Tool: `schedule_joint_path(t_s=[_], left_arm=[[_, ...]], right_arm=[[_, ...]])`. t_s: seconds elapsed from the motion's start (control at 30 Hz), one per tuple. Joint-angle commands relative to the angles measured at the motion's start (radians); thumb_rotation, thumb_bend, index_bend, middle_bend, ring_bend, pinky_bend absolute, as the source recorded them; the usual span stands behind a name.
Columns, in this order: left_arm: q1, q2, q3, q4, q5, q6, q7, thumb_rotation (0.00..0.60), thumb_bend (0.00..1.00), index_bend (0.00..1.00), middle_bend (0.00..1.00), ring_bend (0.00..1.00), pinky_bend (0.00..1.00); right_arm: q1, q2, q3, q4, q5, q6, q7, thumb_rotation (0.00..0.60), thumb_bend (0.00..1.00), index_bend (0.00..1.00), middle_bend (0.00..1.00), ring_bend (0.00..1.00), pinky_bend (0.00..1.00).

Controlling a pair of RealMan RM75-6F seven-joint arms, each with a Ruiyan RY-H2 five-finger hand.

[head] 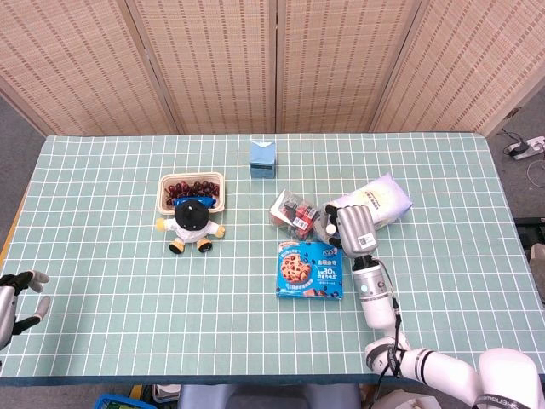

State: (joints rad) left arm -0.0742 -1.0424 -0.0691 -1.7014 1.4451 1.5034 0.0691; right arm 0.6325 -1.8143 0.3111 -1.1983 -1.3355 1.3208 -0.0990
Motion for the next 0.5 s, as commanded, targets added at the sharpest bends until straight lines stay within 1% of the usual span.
schedule_joint_path(t_s=[0.03, 0.13, 0.27, 0.4, 0.5], left_arm=[[0.000, 0.000, 0.000, 0.000, 0.000, 0.000, 0.000, 0.600, 0.34, 0.52, 0.52, 0.44, 0.51], [0.000, 0.000, 0.000, -0.001, 0.000, 0.001, 0.000, 0.600, 0.34, 0.52, 0.52, 0.44, 0.51], [0.000, 0.000, 0.000, -0.001, 0.001, 0.001, 0.001, 0.600, 0.34, 0.52, 0.52, 0.44, 0.51], [0.000, 0.000, 0.000, 0.000, 0.000, 0.000, 0.001, 0.600, 0.34, 0.52, 0.52, 0.44, 0.51], [-0.001, -0.001, -0.001, 0.001, -0.002, -0.002, 0.002, 0.600, 0.34, 0.52, 0.52, 0.44, 0.51]], right_arm=[[-0.002, 0.001, 0.000, 0.000, -0.008, 0.009, 0.008, 0.600, 0.58, 0.79, 1.00, 1.00, 1.00], [-0.005, 0.003, -0.002, -0.003, -0.018, 0.021, 0.015, 0.600, 0.61, 0.80, 1.00, 1.00, 1.00], [-0.009, 0.013, -0.005, -0.023, -0.034, 0.038, 0.019, 0.600, 0.62, 0.80, 1.00, 1.00, 1.00], [-0.017, 0.037, -0.007, -0.078, -0.060, 0.067, 0.016, 0.600, 0.63, 0.80, 1.00, 1.00, 1.00], [-0.026, 0.063, -0.008, -0.139, -0.081, 0.089, 0.009, 0.600, 0.63, 0.80, 1.00, 1.00, 1.00]])
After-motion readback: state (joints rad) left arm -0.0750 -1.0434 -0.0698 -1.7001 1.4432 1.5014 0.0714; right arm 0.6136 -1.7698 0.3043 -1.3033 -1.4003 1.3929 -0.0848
